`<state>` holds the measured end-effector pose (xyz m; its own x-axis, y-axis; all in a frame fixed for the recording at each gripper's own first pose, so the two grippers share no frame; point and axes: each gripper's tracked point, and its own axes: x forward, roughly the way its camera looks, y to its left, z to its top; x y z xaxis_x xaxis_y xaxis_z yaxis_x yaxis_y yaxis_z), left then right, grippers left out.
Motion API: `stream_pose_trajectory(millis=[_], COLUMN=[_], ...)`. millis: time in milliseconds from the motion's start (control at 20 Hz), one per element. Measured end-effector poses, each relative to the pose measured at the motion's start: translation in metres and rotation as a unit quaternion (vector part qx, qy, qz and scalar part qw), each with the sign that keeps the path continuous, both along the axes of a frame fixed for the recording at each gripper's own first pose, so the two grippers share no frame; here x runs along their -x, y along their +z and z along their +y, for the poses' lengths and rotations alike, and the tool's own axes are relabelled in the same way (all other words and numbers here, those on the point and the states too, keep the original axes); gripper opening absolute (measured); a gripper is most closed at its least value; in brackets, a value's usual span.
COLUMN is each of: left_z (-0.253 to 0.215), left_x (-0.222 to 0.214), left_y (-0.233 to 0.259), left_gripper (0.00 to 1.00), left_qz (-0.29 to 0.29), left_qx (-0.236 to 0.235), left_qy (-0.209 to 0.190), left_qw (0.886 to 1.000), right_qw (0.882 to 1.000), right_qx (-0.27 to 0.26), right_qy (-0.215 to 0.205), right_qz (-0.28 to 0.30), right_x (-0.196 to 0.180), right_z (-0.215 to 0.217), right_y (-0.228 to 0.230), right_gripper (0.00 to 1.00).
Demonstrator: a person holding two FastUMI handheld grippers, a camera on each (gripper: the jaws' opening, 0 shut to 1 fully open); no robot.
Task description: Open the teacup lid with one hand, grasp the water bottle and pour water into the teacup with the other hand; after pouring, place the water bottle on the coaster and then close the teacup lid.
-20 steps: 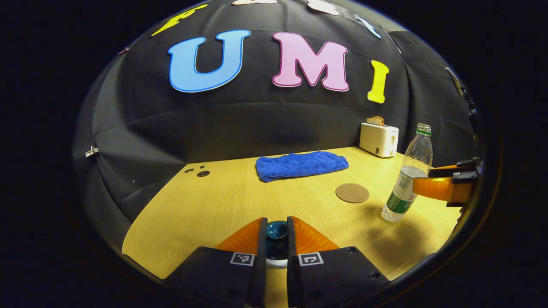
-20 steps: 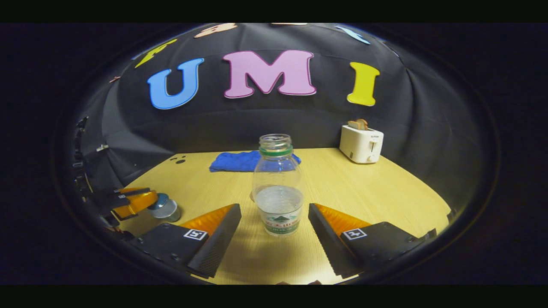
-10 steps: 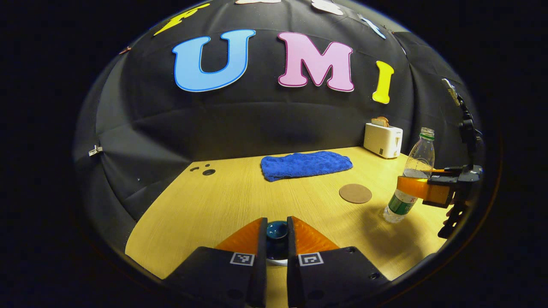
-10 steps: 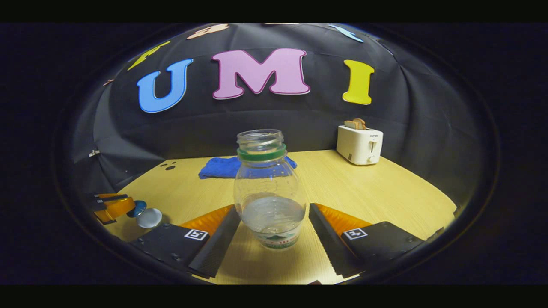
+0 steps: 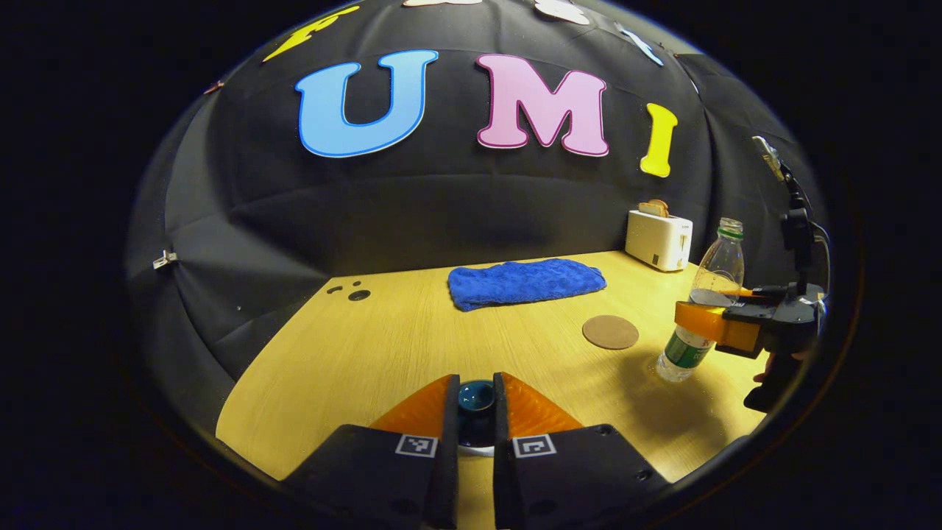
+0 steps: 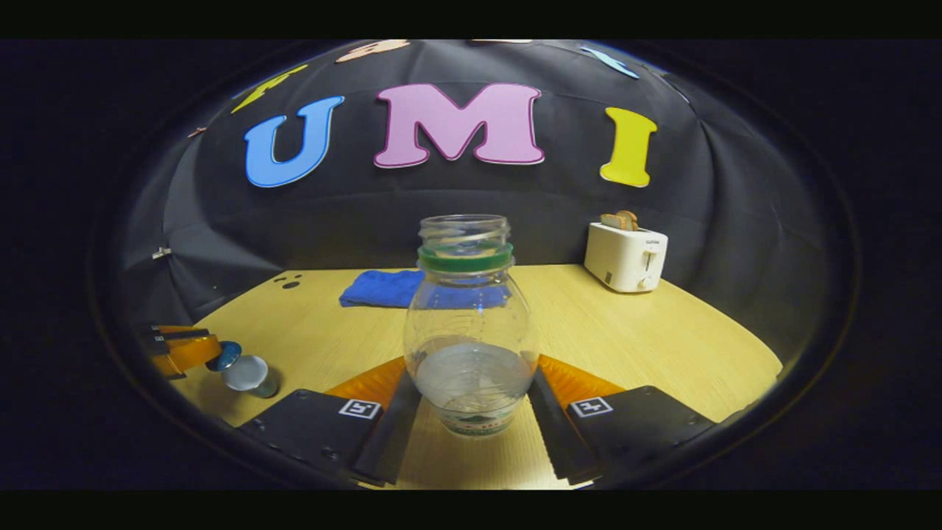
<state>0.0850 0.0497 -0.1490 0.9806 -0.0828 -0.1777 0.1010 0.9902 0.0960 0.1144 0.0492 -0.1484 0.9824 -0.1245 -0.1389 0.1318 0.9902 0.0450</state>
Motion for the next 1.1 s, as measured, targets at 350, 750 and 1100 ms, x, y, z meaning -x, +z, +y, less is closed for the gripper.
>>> stream_pose_trajectory(millis=[350,750,1100], left_z=[0.021,0.049,0.066], left_x=[0.012,0.049,0.075], left_y=[0.019,0.050,0.042], left_gripper=[0.23,0.23,0.23], left_qz=[-0.014,-0.053,-0.054], left_qx=[0.032,0.038,0.075], left_qy=[0.039,0.064,0.073], left_qw=[0.999,0.996,0.993], right_qw=[0.993,0.954,0.911], right_qx=[0.106,0.282,0.392], right_qy=[0.044,0.094,0.129], right_qz=[-0.003,-0.025,-0.031], right_x=[-0.008,-0.027,-0.044], right_z=[0.012,0.031,0.064], right_y=[0.022,0.050,0.043], right_gripper=[0.71,0.71,0.71])
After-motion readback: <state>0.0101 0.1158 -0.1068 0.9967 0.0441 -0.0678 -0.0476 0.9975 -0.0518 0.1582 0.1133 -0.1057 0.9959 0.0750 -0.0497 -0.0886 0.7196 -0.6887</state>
